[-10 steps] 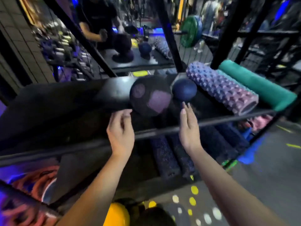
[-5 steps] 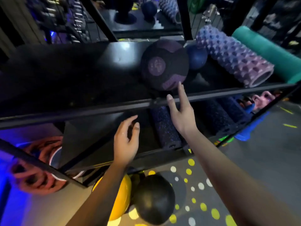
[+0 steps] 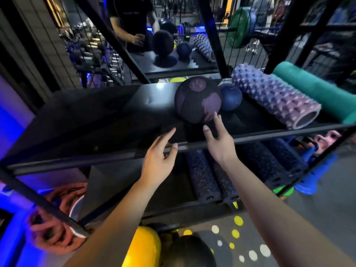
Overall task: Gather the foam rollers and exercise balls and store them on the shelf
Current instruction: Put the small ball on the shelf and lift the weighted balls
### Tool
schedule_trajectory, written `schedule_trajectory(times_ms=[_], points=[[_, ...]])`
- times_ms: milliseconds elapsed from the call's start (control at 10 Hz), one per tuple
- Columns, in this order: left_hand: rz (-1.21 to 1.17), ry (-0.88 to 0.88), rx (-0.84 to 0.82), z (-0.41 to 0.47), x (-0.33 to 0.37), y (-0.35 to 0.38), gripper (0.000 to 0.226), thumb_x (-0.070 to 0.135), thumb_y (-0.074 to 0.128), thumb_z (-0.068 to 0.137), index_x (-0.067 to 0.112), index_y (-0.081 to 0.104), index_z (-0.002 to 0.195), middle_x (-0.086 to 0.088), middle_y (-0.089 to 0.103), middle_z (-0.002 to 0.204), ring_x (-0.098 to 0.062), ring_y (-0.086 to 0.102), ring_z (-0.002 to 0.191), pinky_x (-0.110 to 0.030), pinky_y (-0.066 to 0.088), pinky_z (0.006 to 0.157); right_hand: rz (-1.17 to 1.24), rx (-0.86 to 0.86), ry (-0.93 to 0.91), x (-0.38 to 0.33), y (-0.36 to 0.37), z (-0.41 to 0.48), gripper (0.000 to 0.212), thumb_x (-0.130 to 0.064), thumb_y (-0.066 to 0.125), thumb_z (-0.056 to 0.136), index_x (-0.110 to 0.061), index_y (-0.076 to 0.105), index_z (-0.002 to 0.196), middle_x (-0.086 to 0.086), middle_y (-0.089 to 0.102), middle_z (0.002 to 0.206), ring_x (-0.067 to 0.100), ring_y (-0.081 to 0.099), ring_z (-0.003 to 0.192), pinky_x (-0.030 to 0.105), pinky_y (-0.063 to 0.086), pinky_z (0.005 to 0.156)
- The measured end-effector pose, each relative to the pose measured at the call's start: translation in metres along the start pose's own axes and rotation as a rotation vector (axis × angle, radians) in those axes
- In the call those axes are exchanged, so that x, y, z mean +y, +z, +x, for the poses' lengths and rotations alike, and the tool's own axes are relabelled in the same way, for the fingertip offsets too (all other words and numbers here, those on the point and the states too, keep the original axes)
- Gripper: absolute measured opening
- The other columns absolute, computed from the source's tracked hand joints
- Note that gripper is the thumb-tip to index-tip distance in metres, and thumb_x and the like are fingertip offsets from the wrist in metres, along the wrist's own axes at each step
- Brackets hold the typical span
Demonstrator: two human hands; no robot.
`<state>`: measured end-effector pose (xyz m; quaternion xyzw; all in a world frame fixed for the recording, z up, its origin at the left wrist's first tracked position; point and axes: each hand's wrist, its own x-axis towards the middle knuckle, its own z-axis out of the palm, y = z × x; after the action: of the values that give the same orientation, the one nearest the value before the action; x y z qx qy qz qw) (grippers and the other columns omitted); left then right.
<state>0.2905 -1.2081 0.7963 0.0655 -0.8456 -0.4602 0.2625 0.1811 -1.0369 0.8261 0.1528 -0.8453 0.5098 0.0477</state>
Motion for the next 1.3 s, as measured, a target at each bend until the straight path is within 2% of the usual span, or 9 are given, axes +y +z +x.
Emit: schedule_trajectory(times_ms=[100,200,400,500,700,1000,1100,1200,1300], points=[[0.045,0.011,-0.025,0.023,0.000,0.007,0.052,0.023,0.063,0.100,0.034,0.051,0.150,0.009,0.056,0.145,-0.005,0.059,0.126,-0.013,0.051,0.086,-0.033,-0.009,-0.014,0.000,-0.008,0.009,0.065,-0.033,0.057,0.102,-0.028,0.027,0.159,-0.003,0.022,0.167,0.013,0.026,0.151,0.007,0.017,0.105],[0.065,-0.005,-0.052,0.042,0.002,0.013,0.056,0.027,0.062,0.100,0.038,0.046,0.152,0.006,0.050,0.154,-0.012,0.053,0.137,-0.038,0.051,0.106,-0.063,-0.024,-0.008,0.004,-0.015,0.014,0.067,-0.035,0.057,0.101,-0.031,0.025,0.160,-0.005,0.021,0.167,0.014,0.028,0.150,0.014,0.021,0.109],[0.079,-0.062,-0.067,0.031,-0.006,0.020,0.051,0.024,0.061,0.101,0.032,0.051,0.150,0.004,0.053,0.149,-0.012,0.054,0.134,-0.042,0.050,0.108,-0.068,-0.024,-0.010,0.018,-0.020,-0.001,0.061,-0.033,0.058,0.101,-0.026,0.035,0.157,0.001,0.031,0.164,0.015,0.036,0.147,0.027,0.030,0.118],[0.124,-0.037,0.002,-0.001,-0.015,0.022,0.034,0.027,0.059,0.102,0.029,0.063,0.136,0.010,0.060,0.118,-0.006,0.063,0.105,-0.035,0.056,0.091,-0.038,0.069,-0.052,0.034,-0.011,-0.024,0.037,-0.026,0.060,0.100,-0.018,0.061,0.135,0.002,0.064,0.133,0.016,0.060,0.124,0.033,0.045,0.109],[0.146,-0.362,-0.192,-0.108,-0.106,0.056,0.020,0.030,0.063,0.100,0.025,0.059,0.119,0.003,0.059,0.069,-0.011,0.058,0.064,-0.038,0.050,0.068,-0.095,-0.059,0.152,0.129,0.056,-0.107,0.009,-0.028,0.062,0.096,-0.020,0.060,0.096,-0.004,0.067,0.076,0.018,0.064,0.069,0.032,0.050,0.067],[0.031,-0.960,-0.478,-0.333,-0.356,0.183,0.066,0.030,0.075,0.089,0.048,0.037,0.140,-0.002,0.056,0.118,-0.026,0.071,0.094,-0.036,0.060,0.085,-0.296,-0.395,0.790,0.463,0.214,-0.300,0.069,-0.061,0.047,0.079,-0.011,0.061,0.124,0.018,0.064,0.119,0.038,0.062,0.112,0.045,0.050,0.098],[-0.036,-1.194,-0.416,-0.394,-0.437,0.244,0.059,0.024,0.071,0.096,0.029,0.040,0.146,-0.009,0.062,0.130,-0.030,0.067,0.111,-0.023,0.056,0.081,-0.333,-0.396,0.956,0.552,0.242,-0.331,0.069,-0.054,0.054,0.095,-0.007,0.044,0.144,0.020,0.051,0.140,0.039,0.050,0.130,0.043,0.039,0.107],[-0.099,-1.316,-0.293,-0.427,-0.491,0.299,0.033,0.034,0.061,0.102,0.029,0.051,0.133,-0.003,0.062,0.130,-0.025,0.063,0.118,-0.037,0.052,0.096,-0.216,-0.312,1.090,0.649,0.258,-0.345,0.091,-0.070,0.054,0.090,-0.008,0.032,0.153,0.022,0.039,0.153,0.041,0.038,0.140,0.048,0.029,0.115],[-0.201,-1.447,-0.156,-0.466,-0.554,0.333,0.069,0.057,0.062,0.095,0.032,0.036,0.154,-0.001,0.046,0.155,-0.029,0.045,0.142,-0.053,0.041,0.109,0.110,-0.173,1.024,0.758,0.286,-0.362,0.122,-0.093,0.057,0.064,-0.010,0.042,0.151,0.015,0.048,0.151,0.033,0.044,0.141,0.048,0.032,0.119]])
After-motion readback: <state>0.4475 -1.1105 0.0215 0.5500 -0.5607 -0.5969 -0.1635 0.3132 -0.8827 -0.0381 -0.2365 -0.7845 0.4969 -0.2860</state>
